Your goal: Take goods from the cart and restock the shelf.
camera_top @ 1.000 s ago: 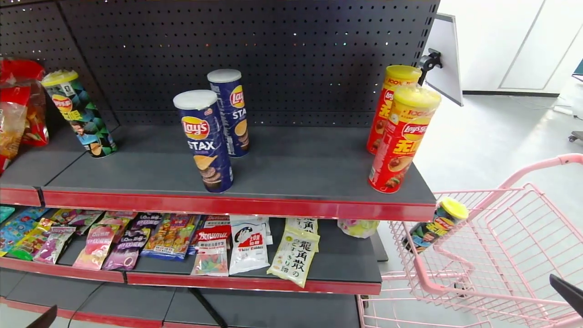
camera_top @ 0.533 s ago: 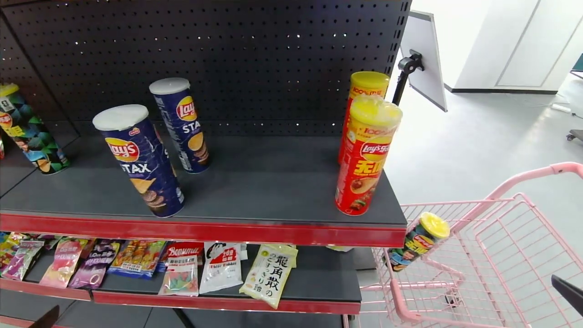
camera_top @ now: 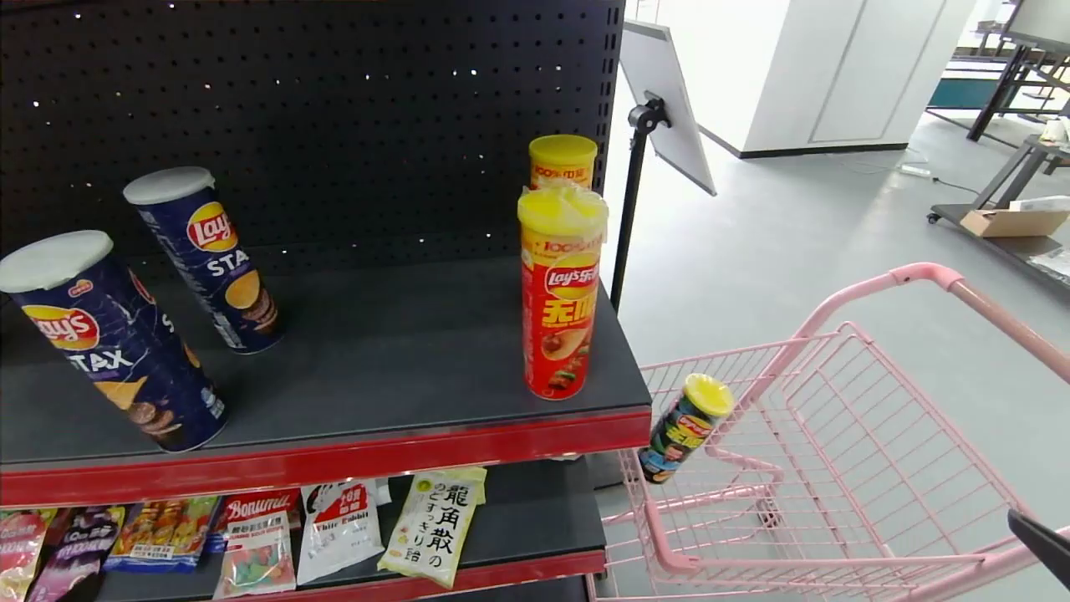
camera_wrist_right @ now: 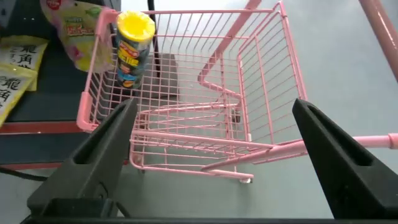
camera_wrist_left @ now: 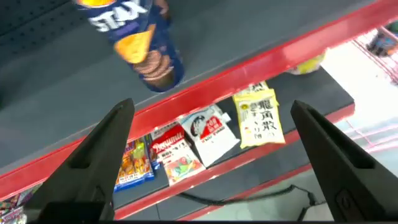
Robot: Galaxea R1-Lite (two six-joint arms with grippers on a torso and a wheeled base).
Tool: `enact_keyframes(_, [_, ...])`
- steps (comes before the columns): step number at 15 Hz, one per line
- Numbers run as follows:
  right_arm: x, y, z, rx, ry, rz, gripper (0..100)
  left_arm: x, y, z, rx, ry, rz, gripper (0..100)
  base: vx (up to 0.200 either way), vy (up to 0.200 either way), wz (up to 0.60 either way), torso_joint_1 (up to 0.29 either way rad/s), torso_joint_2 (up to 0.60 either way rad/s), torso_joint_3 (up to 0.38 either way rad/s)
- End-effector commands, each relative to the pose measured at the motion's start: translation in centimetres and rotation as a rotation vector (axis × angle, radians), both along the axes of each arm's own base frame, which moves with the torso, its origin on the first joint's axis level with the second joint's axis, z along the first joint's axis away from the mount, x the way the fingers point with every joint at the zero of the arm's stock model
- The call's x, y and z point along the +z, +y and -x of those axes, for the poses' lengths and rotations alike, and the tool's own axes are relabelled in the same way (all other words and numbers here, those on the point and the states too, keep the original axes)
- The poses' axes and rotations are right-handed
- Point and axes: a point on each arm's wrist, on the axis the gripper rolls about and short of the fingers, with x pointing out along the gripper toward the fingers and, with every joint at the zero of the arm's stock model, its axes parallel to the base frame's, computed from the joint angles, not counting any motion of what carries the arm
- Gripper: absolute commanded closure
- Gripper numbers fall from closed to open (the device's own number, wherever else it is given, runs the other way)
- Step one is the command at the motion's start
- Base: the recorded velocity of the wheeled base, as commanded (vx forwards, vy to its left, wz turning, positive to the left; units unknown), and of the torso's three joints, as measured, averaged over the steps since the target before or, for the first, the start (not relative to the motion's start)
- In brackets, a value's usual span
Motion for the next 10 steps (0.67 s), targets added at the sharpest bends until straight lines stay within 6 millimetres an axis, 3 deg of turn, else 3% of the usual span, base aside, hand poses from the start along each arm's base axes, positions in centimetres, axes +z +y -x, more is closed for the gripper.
enact_keyframes(1, [0.01, 0.0, -0.01, 0.001, 0.0, 0.002, 0, 0.0, 0.03, 0.09, 0.001, -0.004, 0.001, 0, 0.0, 0.0, 0.0, 0.0, 0.0, 0.0])
enact_keyframes(3, [-0.13, 0.0, -0.02, 0.001, 0.006, 0.001, 0, -0.02, 0.04, 0.14, 0.001, -0.007, 0.002, 0, 0.0, 0.0, 0.0, 0.0, 0.0, 0.0])
enact_keyframes(8, [-0.33, 0.0, 0.02, -0.001, 0.01, 0.002, 0, -0.26, 0.08, 0.29, 0.001, -0.009, 0.003, 0, 0.0, 0.0, -0.6, 0.003, 0.0, 0.005])
enact_keyframes(10, [-0.37, 0.01, 0.02, 0.001, 0.012, 0.002, 0, -0.26, 0.11, 0.39, 0.001, -0.015, 0.004, 0, 0.0, 0.0, 0.0, 0.0, 0.0, 0.0])
